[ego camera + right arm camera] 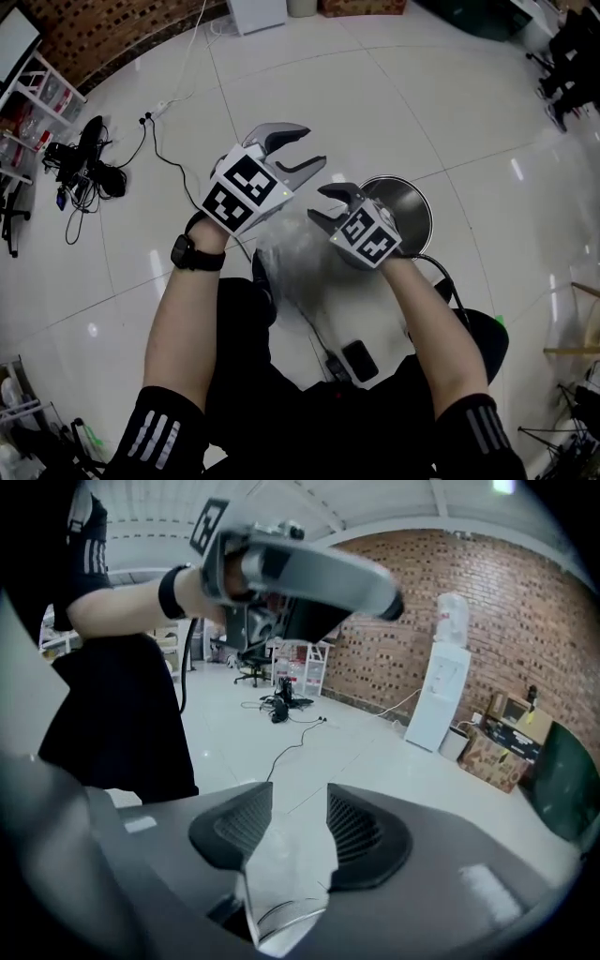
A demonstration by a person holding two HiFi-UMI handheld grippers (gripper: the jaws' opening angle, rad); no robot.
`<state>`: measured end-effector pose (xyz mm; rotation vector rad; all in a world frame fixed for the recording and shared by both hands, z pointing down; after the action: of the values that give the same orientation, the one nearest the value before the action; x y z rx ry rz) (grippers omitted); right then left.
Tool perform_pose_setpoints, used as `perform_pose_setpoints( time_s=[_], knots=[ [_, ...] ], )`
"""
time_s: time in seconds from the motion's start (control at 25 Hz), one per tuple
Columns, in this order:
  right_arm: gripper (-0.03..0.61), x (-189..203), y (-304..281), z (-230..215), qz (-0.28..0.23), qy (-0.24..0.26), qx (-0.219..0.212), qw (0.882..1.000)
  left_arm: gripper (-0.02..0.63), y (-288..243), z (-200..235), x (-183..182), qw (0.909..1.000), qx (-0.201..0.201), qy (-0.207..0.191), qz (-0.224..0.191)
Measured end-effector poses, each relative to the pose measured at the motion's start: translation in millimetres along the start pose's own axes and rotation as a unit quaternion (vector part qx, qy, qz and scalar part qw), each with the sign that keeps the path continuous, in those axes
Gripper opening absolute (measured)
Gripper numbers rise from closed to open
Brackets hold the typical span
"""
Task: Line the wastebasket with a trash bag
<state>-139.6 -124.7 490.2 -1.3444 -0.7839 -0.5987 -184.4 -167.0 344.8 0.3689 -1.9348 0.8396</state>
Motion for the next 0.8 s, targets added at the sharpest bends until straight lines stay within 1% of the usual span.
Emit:
perform_pose_setpoints(
  time_s=[0.12,0.24,0.4,0.52,0.6,0.8],
  knots=[
    [0.195,10.9,-38.4,14.6,0.04,0.022,-0.028,0.999,0.193,4.8,4.9,3.3,1.0,-0.005,0.005,0.004],
    [0.201,26.1,-78.9,28.2,0.081,0.049,-0.058,0.994,0.193,9.2,12.5,6.1,0.9998,-0.013,0.013,0.007],
    [0.212,56.2,-124.5,41.0,0.123,0.054,-0.085,0.987,0.193,8.8,14.2,10.9,0.9996,-0.014,0.016,0.016],
    [0.219,78.9,-152.7,50.7,0.159,0.059,-0.101,0.98,0.193,10.9,13.0,10.2,0.9997,-0.011,0.017,0.016],
    [0.224,89.2,-167.5,51.2,0.176,0.053,-0.103,0.978,0.193,11.7,13.5,7.8,0.9997,-0.01,0.019,0.011],
    [0.23,115.2,-193.5,44.4,0.203,0.035,-0.089,0.974,0.193,7.4,8.1,5.8,0.9998,0.001,0.017,0.009]
  ],
)
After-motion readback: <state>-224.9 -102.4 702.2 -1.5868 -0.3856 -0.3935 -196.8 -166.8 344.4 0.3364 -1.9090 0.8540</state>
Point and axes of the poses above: the fingertips, and each gripper's own axes: y backward along the fingers, z to its left, x out of its underside, the point moved 4 cm from there along y, backward along the fingers, and after that the axes turned 8 degrees about -x, right-handed, at the moved point
